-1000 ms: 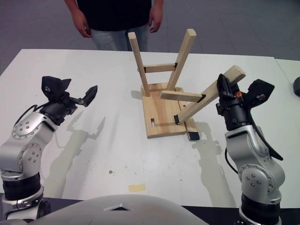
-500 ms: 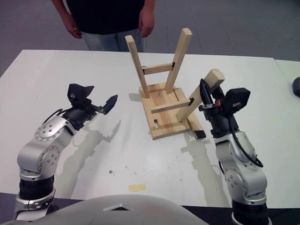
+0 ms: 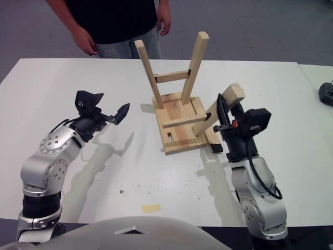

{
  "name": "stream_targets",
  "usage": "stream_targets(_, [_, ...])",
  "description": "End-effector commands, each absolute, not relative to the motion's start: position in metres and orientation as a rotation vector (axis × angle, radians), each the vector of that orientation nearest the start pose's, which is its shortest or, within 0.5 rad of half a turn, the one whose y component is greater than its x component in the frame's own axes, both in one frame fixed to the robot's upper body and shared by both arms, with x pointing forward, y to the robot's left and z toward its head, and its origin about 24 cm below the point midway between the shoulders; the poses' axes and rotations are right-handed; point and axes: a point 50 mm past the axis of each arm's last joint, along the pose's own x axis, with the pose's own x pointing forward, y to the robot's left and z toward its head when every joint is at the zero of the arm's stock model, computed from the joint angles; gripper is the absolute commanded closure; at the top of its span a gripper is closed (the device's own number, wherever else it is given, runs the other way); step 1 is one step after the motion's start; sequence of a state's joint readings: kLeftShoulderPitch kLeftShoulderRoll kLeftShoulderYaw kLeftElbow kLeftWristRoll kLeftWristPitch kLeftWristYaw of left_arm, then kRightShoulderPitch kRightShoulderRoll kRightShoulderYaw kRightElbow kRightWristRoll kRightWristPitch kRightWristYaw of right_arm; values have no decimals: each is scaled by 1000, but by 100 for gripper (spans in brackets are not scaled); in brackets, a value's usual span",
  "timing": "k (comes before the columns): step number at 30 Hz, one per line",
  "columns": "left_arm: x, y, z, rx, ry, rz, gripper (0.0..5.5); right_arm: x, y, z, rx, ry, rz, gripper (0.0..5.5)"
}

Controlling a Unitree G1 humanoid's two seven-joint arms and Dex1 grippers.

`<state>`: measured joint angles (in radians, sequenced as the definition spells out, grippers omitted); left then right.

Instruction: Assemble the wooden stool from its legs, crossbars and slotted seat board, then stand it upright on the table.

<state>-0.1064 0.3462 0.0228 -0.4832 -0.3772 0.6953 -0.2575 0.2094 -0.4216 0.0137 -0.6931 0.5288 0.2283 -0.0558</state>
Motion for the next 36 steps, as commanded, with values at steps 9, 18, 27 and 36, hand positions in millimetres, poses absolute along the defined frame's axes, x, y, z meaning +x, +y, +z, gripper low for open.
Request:
stream_targets(9, [268, 168, 129, 77, 79, -456, 10, 212, -149, 129, 85, -57, 280, 379])
stream_targets(18, [270, 161, 135, 43, 39, -515, 10, 231, -138, 188, 261, -286, 367, 228])
stream_targets(27, [273, 162, 143, 10, -4, -506, 10, 246, -174, 242, 671, -422, 443, 81])
stream_targets(36, [264, 167, 139, -4, 8, -457, 10, 259, -236, 227, 701, -361, 219, 12])
